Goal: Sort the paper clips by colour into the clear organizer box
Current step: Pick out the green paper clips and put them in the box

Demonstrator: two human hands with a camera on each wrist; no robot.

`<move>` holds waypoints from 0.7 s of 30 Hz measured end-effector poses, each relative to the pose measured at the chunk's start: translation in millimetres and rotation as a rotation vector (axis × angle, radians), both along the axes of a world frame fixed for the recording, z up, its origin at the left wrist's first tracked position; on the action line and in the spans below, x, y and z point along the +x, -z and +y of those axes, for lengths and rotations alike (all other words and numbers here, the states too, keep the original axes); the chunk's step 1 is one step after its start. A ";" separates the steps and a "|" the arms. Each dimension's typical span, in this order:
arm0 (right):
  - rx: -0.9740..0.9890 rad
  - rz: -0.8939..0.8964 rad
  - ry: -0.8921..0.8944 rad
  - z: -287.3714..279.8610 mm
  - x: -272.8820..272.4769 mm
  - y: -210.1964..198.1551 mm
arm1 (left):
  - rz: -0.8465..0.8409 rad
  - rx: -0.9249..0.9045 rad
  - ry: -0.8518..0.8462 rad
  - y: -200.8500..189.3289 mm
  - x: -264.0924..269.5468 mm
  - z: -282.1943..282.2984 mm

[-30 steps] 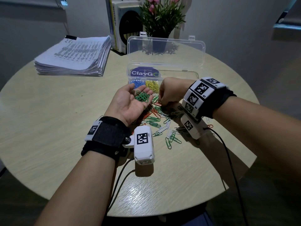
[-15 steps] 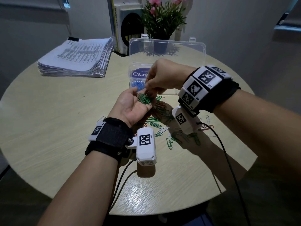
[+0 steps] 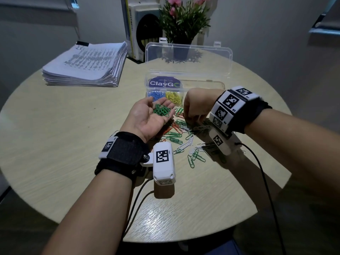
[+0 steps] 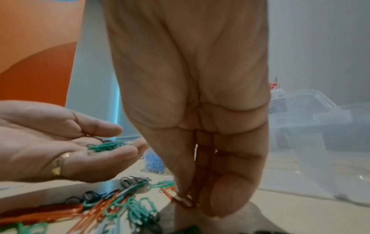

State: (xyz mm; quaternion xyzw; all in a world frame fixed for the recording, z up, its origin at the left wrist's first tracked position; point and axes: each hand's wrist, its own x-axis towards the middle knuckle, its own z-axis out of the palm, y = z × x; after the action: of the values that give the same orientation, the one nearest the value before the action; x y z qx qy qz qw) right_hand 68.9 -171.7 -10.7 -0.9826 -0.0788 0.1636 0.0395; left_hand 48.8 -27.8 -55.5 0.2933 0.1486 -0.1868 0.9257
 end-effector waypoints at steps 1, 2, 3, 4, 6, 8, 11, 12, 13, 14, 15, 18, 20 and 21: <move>-0.006 -0.006 0.003 -0.5 0.4 -0.4 | 0.001 0.000 -0.001 -0.3 0.1 -0.3; -0.013 -0.012 -0.001 -0.3 0.8 -0.6 | 0.001 0.002 -0.001 -0.5 0.2 -0.5; -0.015 -0.017 -0.010 -0.2 0.5 -0.8 | 0.000 0.006 0.001 -0.6 0.2 -0.6; -0.013 -0.014 -0.018 0.6 0.5 -0.4 | 0.000 0.009 0.002 -0.5 -0.1 -0.6; -0.008 -0.002 -0.043 3.0 -0.3 0.9 | 0.002 0.007 0.000 -0.5 -0.5 -0.3; -0.032 -0.014 -0.085 5.0 -1.3 2.4 | 0.003 0.006 -0.003 -0.8 -0.8 -0.3; -0.073 -0.019 -0.120 7.3 -1.9 3.1 | 0.003 0.000 -0.003 -1.4 -2.0 -0.6; -0.088 -0.018 -0.127 8.1 -2.1 3.2 | 0.002 -0.003 -0.004 -1.7 -2.2 -0.4; -0.105 -0.013 -0.132 9.0 -2.5 2.9 | 0.002 -0.004 -0.006 -2.2 -2.2 -0.2; -0.119 -0.004 -0.131 9.5 -3.0 2.8 | 0.003 -0.005 -0.007 -2.5 -2.3 -0.1; -0.121 0.007 -0.123 9.8 -3.3 2.6 | 0.004 -0.004 -0.007 -2.8 -2.3 -0.2; -0.101 0.041 -0.093 9.6 -2.7 3.7 | 0.002 0.002 -0.005 -2.8 -2.8 -0.6; -0.085 0.042 -0.084 10.0 -2.0 4.9 | 0.002 0.001 -0.005 -2.4 -2.6 -0.2; -0.077 0.037 -0.081 9.9 -2.1 5.2 | 0.001 0.002 -0.006 -2.3 -2.2 0.0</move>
State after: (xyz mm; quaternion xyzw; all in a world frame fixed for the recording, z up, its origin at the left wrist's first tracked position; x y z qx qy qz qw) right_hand 66.8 -161.8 -15.8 -0.9762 -0.1112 0.1864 -0.0037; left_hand 46.6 -27.8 -53.2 0.2939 0.1503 -0.1842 0.9258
